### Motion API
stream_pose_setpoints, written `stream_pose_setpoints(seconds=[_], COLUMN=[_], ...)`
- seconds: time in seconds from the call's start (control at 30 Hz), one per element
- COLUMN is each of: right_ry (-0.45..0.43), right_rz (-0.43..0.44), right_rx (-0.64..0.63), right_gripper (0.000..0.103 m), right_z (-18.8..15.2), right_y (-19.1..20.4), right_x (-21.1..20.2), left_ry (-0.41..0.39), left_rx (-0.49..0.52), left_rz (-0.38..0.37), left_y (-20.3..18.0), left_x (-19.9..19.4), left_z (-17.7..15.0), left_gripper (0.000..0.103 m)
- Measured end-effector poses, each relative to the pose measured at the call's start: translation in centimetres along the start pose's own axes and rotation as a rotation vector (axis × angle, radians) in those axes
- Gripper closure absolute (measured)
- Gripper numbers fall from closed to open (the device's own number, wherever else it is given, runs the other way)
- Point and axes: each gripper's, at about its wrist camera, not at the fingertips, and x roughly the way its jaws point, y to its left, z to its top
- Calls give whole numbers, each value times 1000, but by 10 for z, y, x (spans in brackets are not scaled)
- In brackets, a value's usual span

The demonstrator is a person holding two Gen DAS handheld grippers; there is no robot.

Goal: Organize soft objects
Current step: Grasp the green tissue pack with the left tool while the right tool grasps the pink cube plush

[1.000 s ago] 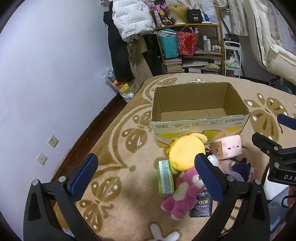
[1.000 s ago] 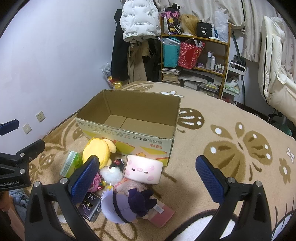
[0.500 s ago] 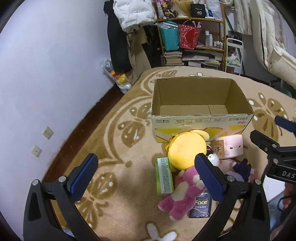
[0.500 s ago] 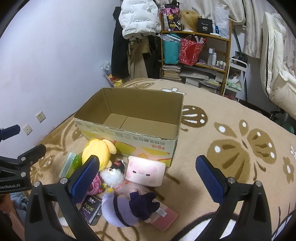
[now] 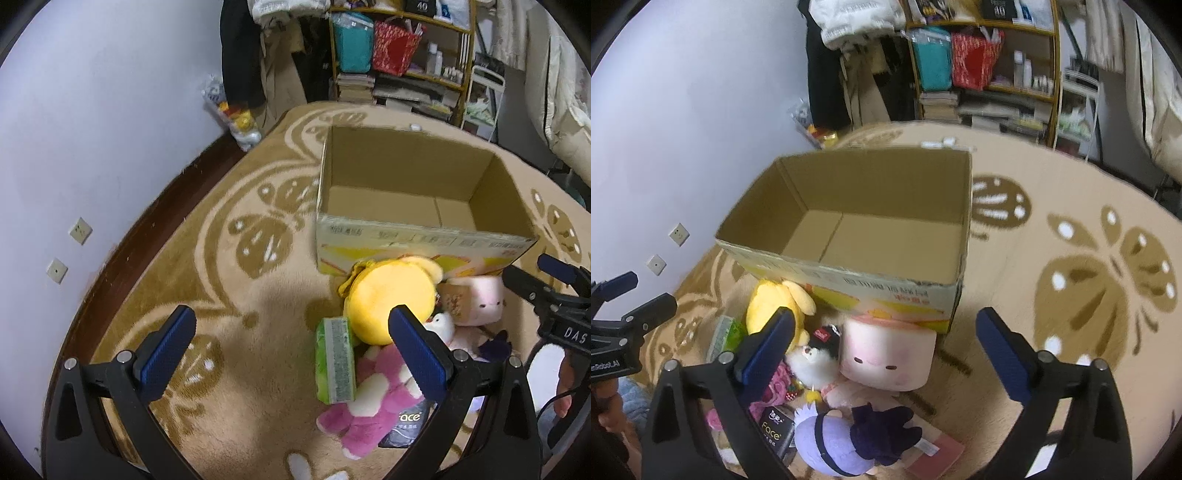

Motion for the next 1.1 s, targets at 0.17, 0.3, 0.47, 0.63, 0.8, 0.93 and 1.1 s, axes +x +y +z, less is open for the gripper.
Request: stream_pose_setpoints(seconds=[0.17, 0.3, 0.47, 0.63, 0.8, 0.93, 1.1], right_ry=[54, 88, 113, 138, 145, 158, 194], right_rz=[6, 51, 24, 37, 51, 79, 129], right_rx=[22, 34, 30, 51, 44, 52, 105], right_gripper=[9, 10, 10, 10, 10, 10, 10], right_z=[-2, -7, -13, -15, -16, -16, -16], right_y=[-11, -15, -17, -24, -22, -22, -26], right_x=[16, 29, 42, 52, 58, 68, 79], left_ry=[51, 80, 123, 155, 200, 240, 260], left_rx=[20, 47, 60, 60, 67, 54, 29], left_rz=[40, 48, 66, 63, 67, 31, -17], left_y=[-3, -8, -12, -11, -14, -15, -15], left_x=[19, 30, 45, 55, 70, 79, 87], left_z=[-4, -9, -13, -16, -21, -25, -26], left_gripper=[0, 0, 0, 0, 0, 9, 30])
